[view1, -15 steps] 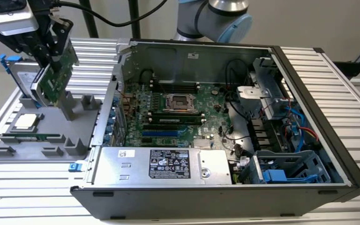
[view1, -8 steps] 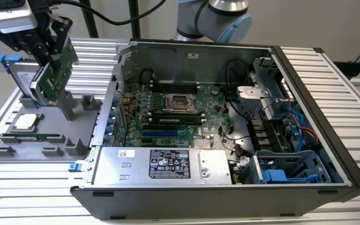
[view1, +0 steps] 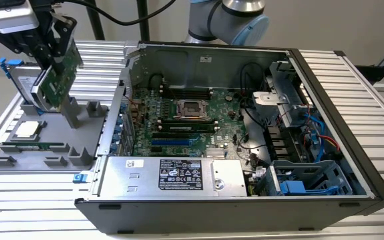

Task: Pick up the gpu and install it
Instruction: 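Pick up the gpu and move the gpu toward the slot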

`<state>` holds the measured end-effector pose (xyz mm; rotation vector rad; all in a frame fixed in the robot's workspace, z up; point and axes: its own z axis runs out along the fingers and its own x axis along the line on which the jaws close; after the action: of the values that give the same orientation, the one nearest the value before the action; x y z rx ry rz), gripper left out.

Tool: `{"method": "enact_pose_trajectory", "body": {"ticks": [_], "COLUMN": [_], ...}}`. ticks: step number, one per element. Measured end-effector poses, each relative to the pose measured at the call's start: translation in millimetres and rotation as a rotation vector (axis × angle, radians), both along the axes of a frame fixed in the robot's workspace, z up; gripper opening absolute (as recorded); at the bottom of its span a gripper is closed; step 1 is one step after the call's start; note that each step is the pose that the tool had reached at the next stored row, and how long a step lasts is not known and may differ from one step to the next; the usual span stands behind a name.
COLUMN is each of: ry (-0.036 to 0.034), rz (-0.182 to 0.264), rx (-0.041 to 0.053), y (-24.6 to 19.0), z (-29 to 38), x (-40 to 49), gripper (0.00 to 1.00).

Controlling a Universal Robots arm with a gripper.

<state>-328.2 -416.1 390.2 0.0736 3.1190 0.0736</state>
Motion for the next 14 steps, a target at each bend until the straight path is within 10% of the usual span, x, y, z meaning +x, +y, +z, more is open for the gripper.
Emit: {"method": "enact_pose_trajectory", "body": {"ticks": [14], "ry": [0.0000], "rz": [0.000], "rx": [0.0000], "y": [0.0], "z": [3.2], "x": [0.0], "gripper": [0.00]}}
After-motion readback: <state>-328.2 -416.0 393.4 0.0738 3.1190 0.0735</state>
